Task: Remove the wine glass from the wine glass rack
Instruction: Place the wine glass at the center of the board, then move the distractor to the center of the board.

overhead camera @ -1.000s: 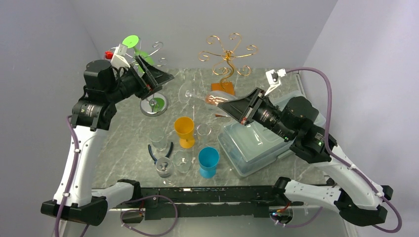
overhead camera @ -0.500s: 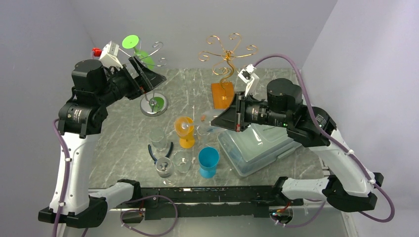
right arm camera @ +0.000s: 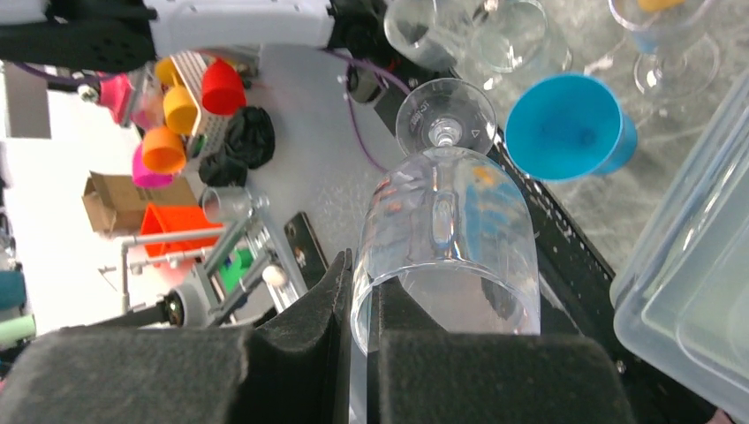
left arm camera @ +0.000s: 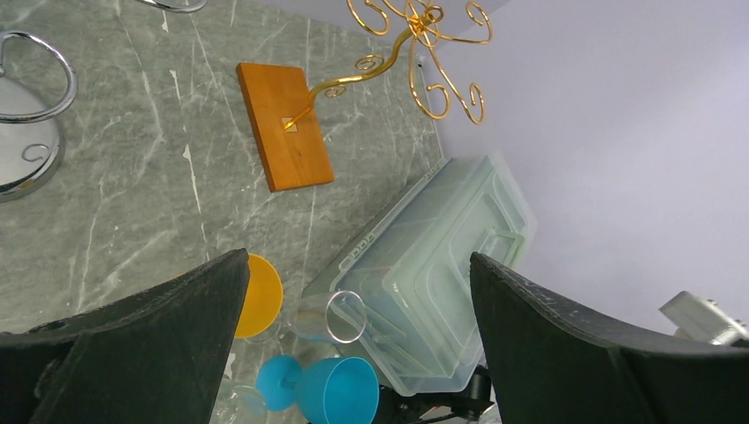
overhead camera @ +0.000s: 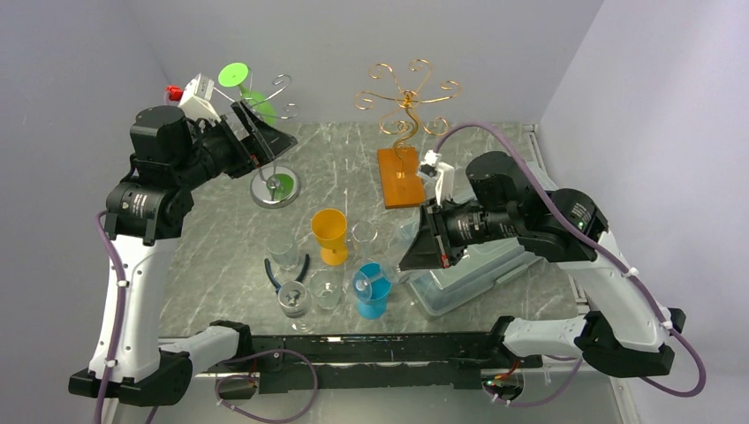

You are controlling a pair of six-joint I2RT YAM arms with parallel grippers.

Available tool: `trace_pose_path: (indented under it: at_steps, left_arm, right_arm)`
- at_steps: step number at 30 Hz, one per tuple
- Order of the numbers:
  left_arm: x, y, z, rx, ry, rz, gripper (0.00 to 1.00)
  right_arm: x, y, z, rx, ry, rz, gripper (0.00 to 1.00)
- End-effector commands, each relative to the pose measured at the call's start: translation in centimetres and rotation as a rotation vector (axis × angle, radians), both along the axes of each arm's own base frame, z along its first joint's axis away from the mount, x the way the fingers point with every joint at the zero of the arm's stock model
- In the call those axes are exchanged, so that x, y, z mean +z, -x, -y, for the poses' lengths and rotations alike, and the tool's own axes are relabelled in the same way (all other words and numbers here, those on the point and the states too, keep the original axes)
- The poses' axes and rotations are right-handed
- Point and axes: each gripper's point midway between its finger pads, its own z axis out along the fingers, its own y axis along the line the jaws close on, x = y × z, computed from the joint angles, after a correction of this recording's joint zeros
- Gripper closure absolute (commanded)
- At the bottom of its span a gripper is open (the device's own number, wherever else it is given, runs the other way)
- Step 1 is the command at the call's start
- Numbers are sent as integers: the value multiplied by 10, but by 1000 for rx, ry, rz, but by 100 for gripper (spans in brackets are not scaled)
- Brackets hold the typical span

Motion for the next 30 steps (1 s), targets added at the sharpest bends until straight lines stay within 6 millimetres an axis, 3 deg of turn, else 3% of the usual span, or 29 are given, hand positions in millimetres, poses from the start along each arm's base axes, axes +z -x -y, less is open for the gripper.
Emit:
trace_pose_path:
  at_steps: [1,9,18,30]
  left_arm:
    - [5,-1,-2,-1,-24,42,0]
    - [3,-3,-2,2,-27,40,1]
    - [0,-3,0,-6,-19,38,1]
    - [-4,0,-2,3,-23,35,1]
  right_arm:
    - [-19,19,9,83,64,-36,100]
    - [-71,38,13,123,236,-87,100]
    - [-125,38,20,40,465,-22,100]
    - [-169,24,1,-34,490,17,100]
